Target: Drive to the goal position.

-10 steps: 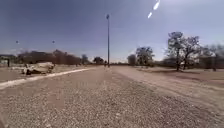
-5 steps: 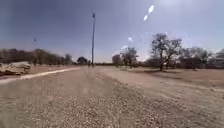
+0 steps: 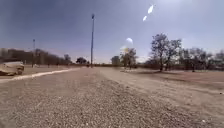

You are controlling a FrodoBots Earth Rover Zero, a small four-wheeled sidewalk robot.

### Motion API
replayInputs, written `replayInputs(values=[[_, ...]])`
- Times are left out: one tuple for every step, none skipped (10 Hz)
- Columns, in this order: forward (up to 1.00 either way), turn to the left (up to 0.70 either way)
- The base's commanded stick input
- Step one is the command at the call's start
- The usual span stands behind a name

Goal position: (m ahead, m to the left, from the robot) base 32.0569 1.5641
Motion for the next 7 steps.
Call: replayInputs(values=[[0.70,0.00],[0.70,0.00],[0.70,0.00],[0.70,0.00],[0.70,0.00],[0.70,0.00],[0.70,0.00]])
